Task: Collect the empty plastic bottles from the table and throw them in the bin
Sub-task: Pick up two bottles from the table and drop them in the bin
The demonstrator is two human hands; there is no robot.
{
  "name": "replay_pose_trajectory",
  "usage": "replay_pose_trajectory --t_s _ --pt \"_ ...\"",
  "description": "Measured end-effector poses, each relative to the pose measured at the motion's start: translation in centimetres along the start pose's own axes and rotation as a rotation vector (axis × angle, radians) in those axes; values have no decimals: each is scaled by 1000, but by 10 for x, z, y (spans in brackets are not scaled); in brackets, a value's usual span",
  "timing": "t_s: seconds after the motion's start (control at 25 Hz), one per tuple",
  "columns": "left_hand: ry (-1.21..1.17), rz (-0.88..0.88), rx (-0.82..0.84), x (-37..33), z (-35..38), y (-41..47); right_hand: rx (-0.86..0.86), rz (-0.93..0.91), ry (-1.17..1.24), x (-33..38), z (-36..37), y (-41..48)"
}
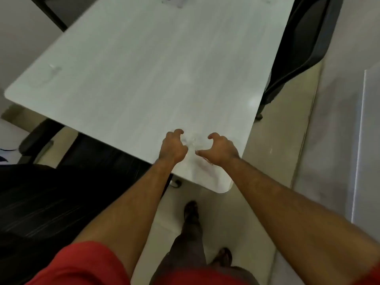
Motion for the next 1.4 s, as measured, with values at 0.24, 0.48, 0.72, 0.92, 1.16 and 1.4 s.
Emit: replay_pose_trajectory --t_s 0.24,0.48,0.72,0.92,1.16,1.4 --pt "324 179 -22 -9 23 34 14 28 -161 -2 14 26" --pt "-63 57 -43 -25 2 55 -110 62 68 -7 -11 28" --pt "-842 -246 40 -53 -7 44 -193 29 242 -6 -44 9" --pt "-879 -148 134 -104 -11 10 -239 -63 329 0 -75 -22" --pt "-922 -14 109 -145 -21 -39 -366 -144 382 -4 -121 -66" --pt "-1000 66 102 -184 -32 -86 -415 -195 511 -15 -155 -103"
Point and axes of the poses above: each hand's wrist, its own y-axis towards the middle knuckle, its own z-axis out of the palm, x = y × z, the point moved 10 cm from there along y, towards the middle knuckle, and after that the axes turned 8 degrees about y, right-handed, at the moved point
